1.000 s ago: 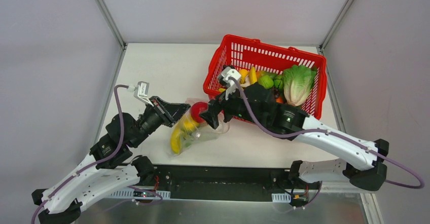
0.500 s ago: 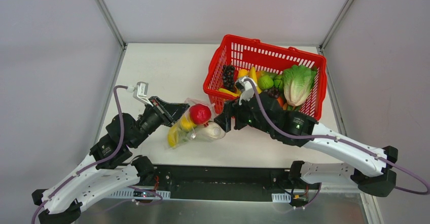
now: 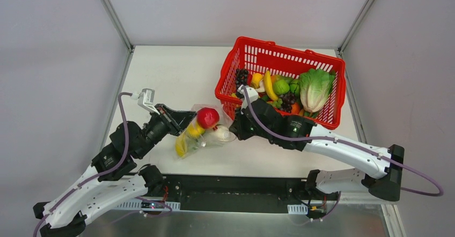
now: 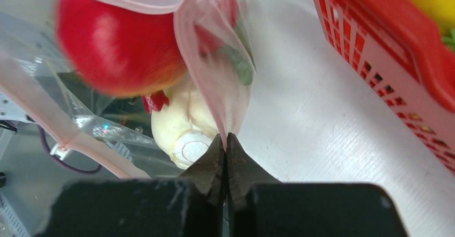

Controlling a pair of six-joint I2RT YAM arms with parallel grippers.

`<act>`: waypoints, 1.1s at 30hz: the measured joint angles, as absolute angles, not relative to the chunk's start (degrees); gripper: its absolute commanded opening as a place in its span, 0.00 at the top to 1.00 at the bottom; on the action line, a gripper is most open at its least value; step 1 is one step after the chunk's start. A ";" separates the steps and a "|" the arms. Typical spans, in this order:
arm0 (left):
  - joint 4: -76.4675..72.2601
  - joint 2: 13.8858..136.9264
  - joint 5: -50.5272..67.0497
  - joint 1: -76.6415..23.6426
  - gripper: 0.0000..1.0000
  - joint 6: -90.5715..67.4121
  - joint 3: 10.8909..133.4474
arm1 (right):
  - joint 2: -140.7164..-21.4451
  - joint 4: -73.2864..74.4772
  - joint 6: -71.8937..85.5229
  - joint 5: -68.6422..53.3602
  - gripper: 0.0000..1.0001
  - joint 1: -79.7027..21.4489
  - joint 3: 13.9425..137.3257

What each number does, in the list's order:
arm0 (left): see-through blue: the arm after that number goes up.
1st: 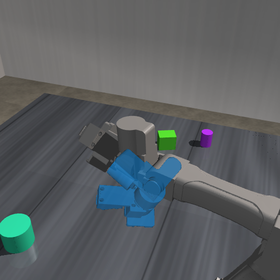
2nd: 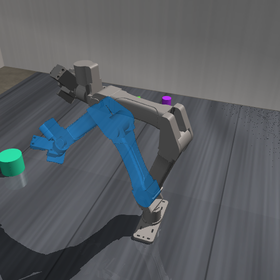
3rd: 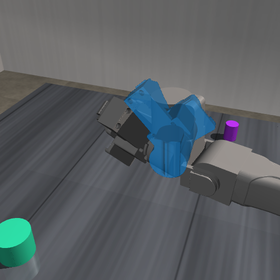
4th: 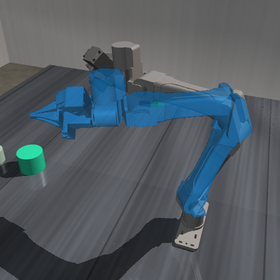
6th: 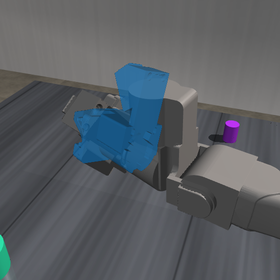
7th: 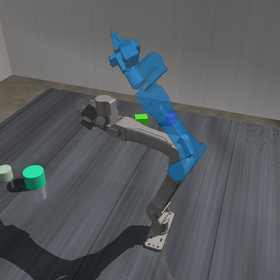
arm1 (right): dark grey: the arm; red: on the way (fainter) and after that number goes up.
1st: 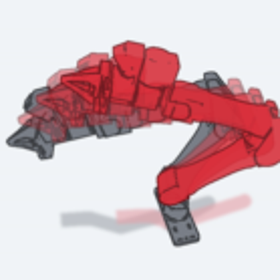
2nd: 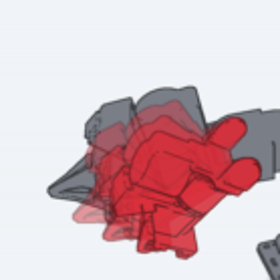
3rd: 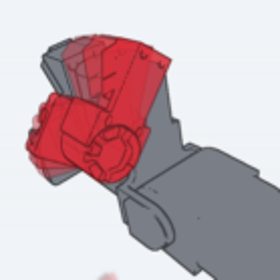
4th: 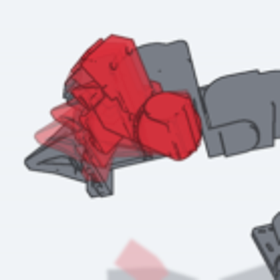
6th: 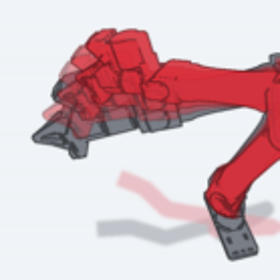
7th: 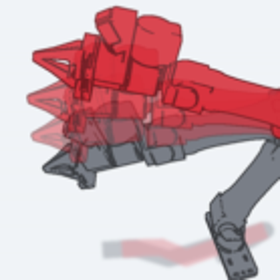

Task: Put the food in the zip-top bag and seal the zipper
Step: Adjust the zipper food storage bag at the center of the board.

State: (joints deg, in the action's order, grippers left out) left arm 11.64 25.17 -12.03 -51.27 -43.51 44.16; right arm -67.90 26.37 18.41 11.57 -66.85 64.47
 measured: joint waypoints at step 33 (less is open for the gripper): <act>35.16 30.02 -6.39 -51.27 0.07 -25.15 64.01 | -82.28 25.28 -8.82 -29.04 1.00 -43.70 85.52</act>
State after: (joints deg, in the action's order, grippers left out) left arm 35.16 30.02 -6.39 -51.27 -25.15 64.01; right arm -82.28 25.28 -8.82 -29.04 -43.70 85.52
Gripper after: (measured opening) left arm 0.904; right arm 0.007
